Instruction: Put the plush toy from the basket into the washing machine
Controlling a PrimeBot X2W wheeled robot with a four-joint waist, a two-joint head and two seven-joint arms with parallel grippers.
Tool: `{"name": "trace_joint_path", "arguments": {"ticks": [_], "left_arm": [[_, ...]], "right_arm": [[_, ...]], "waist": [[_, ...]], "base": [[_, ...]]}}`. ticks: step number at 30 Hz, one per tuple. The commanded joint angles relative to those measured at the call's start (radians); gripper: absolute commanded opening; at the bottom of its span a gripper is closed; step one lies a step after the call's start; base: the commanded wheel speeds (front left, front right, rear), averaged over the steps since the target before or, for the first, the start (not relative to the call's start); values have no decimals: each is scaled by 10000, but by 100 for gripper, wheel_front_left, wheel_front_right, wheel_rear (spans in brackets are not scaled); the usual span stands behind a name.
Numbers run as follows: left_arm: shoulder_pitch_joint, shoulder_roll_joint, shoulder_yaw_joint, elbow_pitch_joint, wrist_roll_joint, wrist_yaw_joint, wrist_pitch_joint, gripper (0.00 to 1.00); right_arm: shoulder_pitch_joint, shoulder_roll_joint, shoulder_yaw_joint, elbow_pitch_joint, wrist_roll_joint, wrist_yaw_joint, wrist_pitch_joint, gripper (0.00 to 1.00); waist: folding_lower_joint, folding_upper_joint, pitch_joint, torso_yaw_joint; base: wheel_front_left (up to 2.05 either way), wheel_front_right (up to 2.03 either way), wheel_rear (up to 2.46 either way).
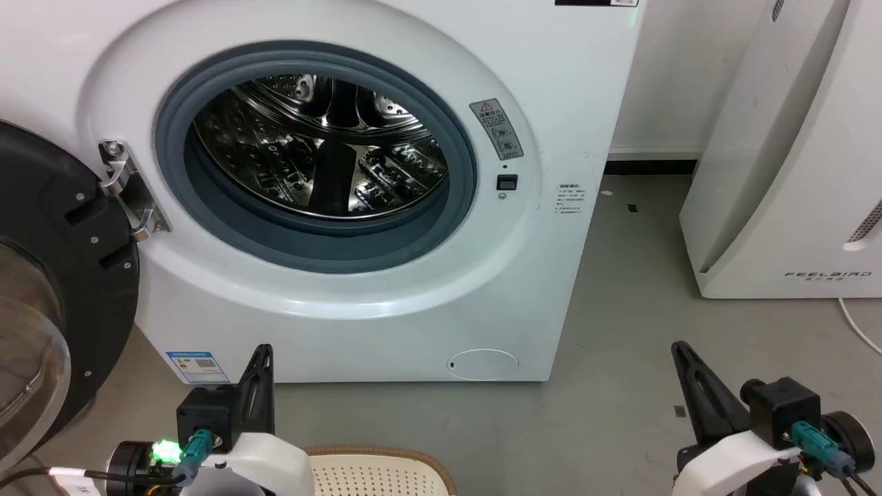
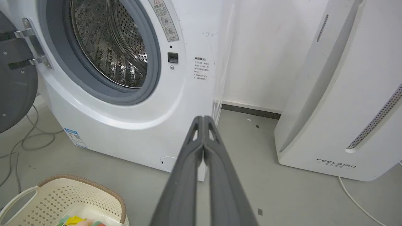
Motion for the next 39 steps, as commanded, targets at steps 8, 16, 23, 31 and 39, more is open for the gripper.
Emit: {"name": "trace_joint_path", "arguments": {"ticks": [8,16,23,31,39], "left_arm": [[-153,1,26,-49,28,-43,3,0],[-153,1,26,-49,28,-43,3,0],[-153,1,26,-49,28,-43,3,0],[7,0,-11,8,-5,13,-6,100],[0,0,-117,95,-78,65,-113,100]], "right_arm": [[-139,-4,-1,24,-78,-9,5,0],[-139,-4,-1,24,-78,-9,5,0],[-139,-4,-1,24,-78,-9,5,0],[7,0,-1,1,9,0,-7,100],[37,0,-26,0,93,0,-113,100]], "waist": [[0,0,0,0],[0,0,0,0],[0,0,0,0],[0,0,1,0],[0,0,15,-4]], "base": [[0,0,0],[0,0,0],[0,0,0],[0,0,0],[0,0,0]]}}
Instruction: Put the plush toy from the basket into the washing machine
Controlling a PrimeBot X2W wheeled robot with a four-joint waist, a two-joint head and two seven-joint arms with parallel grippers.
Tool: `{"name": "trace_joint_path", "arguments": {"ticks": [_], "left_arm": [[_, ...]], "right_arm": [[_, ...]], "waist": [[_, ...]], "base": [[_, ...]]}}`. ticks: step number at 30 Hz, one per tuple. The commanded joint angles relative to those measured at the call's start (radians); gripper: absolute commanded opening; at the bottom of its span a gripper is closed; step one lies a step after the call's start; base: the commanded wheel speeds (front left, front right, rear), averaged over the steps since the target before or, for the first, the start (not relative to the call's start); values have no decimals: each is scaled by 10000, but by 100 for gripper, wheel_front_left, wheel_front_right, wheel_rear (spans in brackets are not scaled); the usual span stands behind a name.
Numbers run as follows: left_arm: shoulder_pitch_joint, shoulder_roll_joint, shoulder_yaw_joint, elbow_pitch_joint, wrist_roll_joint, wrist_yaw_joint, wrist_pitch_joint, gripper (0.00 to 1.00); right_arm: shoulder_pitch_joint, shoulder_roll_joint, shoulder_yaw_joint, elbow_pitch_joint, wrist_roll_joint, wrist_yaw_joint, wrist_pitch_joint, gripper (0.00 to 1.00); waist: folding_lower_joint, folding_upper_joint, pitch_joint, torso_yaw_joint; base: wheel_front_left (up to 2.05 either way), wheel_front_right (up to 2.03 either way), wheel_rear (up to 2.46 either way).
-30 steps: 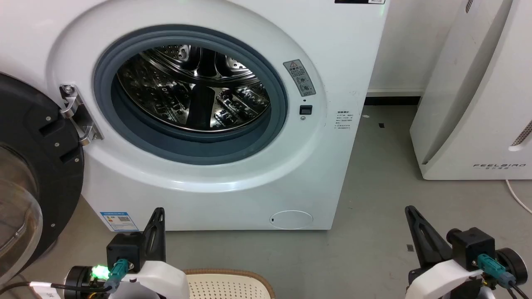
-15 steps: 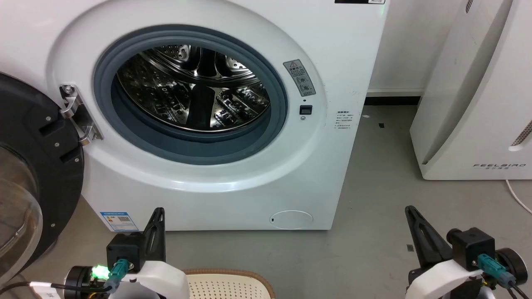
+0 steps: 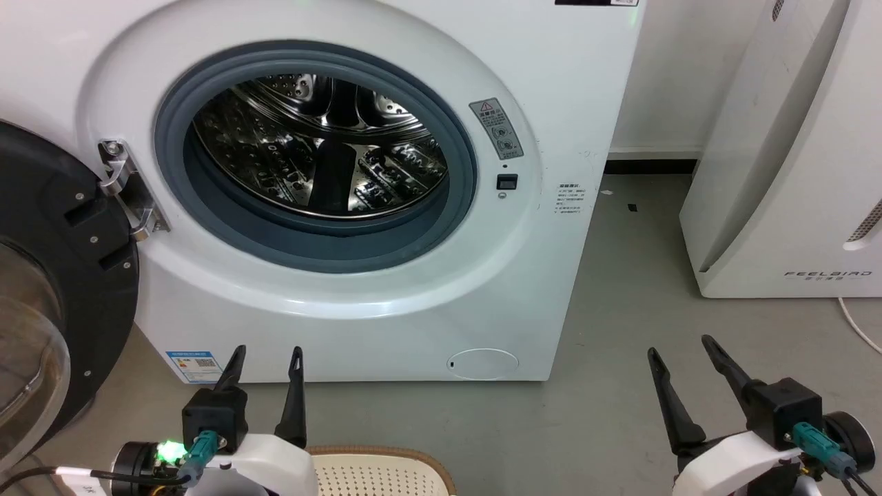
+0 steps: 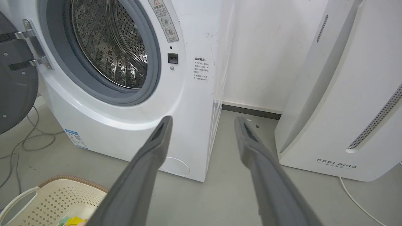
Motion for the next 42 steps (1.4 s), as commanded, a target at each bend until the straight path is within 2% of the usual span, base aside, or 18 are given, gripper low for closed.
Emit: {"name": "trace_joint_path", "arguments": {"ticks": [1,20,42], "left_arm": [[-8,0,-42,75,-86,54,-117,100],[-356,0,-401,955,-380,204,-492,100],[-1902,186,-776,3231,-531,86,-952,100]], "right_arm": [[37,0,-28,3,89,0,-103,100],[-53,-1,-184,-125,368,-2,-479,100],[-653,-2,-694,-699,371,-3,-938,100]], "waist": [[0,0,9,-2],[0,0,546,-137],[0,0,2307,-463]], "base": [[0,0,0],[0,0,0],[0,0,0]]}}
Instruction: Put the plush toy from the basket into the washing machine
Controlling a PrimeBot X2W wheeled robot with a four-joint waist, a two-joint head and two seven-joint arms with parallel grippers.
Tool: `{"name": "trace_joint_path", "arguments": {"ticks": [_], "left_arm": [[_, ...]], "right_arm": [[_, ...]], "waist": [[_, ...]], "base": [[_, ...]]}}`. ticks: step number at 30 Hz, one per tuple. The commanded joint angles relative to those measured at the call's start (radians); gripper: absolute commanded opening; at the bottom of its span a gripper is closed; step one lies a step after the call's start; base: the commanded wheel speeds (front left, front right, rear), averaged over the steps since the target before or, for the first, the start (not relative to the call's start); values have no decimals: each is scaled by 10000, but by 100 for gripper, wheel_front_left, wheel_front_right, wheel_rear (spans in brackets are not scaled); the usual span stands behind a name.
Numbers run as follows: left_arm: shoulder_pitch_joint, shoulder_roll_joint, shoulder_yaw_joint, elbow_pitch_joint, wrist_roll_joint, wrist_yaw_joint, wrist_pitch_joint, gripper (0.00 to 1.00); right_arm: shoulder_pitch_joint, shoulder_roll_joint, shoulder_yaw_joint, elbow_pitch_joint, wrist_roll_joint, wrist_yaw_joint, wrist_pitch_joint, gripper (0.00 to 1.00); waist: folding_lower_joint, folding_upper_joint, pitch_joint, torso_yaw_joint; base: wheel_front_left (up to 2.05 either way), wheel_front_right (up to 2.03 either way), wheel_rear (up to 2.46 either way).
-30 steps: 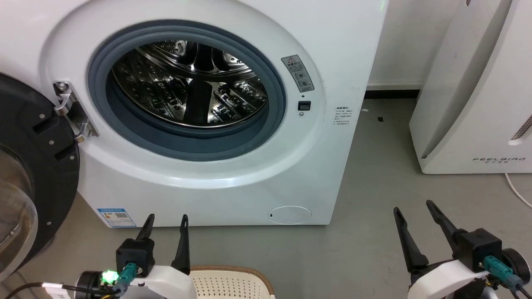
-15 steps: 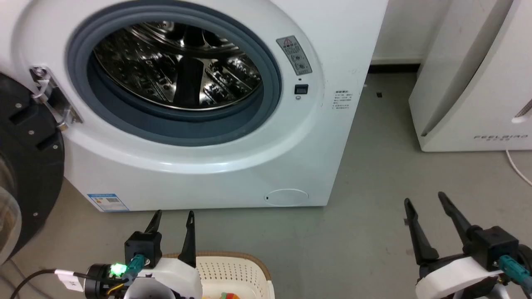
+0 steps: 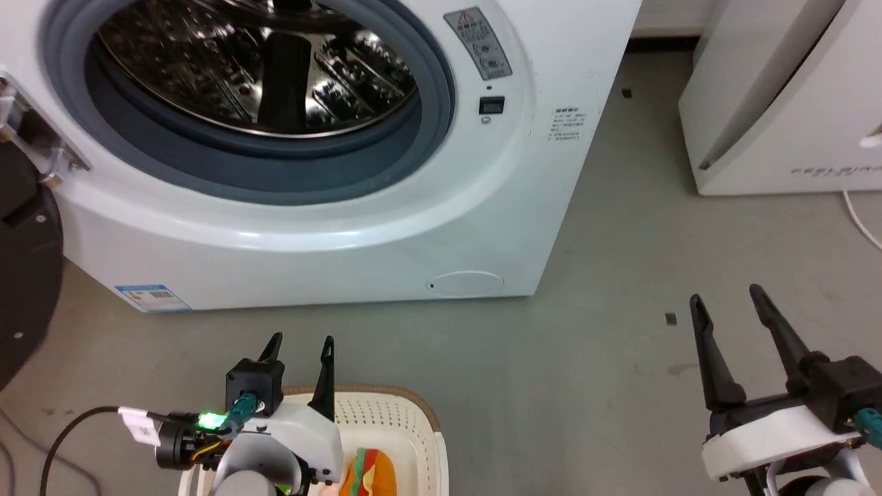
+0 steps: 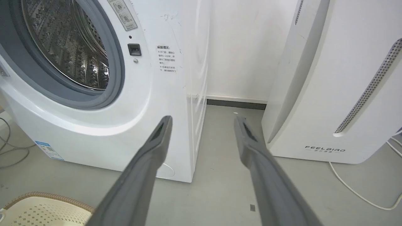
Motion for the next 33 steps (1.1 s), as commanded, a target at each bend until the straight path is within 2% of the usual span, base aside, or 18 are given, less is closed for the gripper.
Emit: {"name": "trace_joint_path", "arguments": {"ticks": [1,16,33], "left_arm": [[-256,74,-61,213,-55,-12,-91,100],[-1677,385,-484,2773,-227,-363,-342,100],[-2785,557,-839,4953,-760,-649,537,100]], "right_arm": [[-195,-2,-67,-71,103,-4,-84,100],[-509,-2,-305,-282,174,-5,-397,100],[-873,-3,-519,-529,266,-6,-753,100]], "waist": [[-1,0,220,-62],[-1,0,1671,-313],[-1,0,3242,-466]], "base": [[0,0,0],[0,0,0],[0,0,0]]}}
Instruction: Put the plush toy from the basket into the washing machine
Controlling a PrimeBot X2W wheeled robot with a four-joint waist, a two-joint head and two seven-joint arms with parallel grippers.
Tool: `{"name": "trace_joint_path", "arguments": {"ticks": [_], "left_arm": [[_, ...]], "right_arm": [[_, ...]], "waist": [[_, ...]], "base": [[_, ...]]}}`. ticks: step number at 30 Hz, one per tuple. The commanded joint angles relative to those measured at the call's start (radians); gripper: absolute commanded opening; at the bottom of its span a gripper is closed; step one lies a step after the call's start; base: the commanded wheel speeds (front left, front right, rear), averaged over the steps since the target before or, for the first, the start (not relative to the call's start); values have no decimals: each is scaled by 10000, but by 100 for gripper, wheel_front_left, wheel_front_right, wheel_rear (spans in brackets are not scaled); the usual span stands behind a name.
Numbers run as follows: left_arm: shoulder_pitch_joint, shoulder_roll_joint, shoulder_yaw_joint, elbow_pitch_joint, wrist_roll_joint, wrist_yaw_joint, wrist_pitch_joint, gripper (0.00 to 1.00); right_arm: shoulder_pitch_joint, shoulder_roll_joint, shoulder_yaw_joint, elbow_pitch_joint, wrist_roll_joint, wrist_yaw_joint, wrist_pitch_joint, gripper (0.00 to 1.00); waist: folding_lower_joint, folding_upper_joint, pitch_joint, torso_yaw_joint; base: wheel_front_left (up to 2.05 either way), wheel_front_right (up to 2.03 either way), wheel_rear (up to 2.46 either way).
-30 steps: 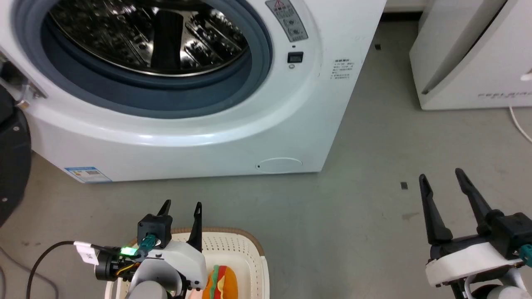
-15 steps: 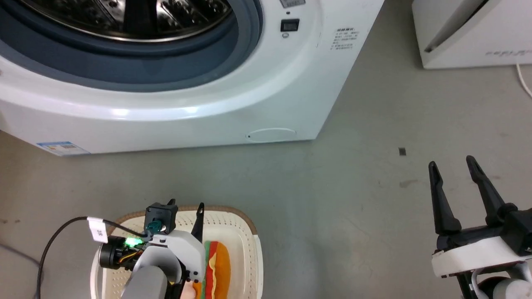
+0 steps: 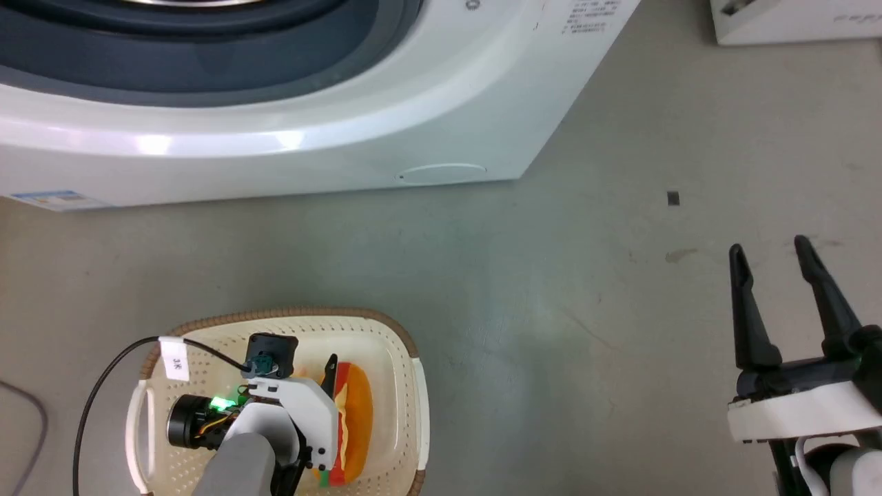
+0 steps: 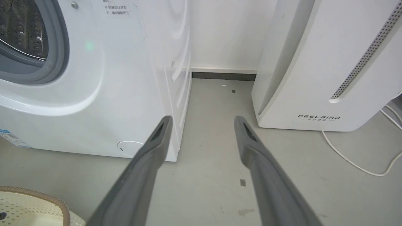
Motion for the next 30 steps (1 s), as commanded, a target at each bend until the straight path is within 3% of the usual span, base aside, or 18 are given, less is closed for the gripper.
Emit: {"name": "trace_joint_path", "arguments": {"ticks": [1,21,30], "left_arm": [[-298,73,-82,291,-110,-31,17,100],[-1638,341,-834,2373,-401,245,210,100],[-2117,309,-1144,3194,-594,168,207,100]], "right_arm": [[-237,-3,-60,-104,43,-6,-108,100],[-641,-4,-477,-422,128,-8,-526,100],[-845,-4,-501,-564,188,-8,-692,100]], "waist": [[-1,0,200,-47],[-1,0,2077,-259],[-1,0,2837,-283]], "base": [[0,0,0],[0,0,0],[0,0,0]]}}
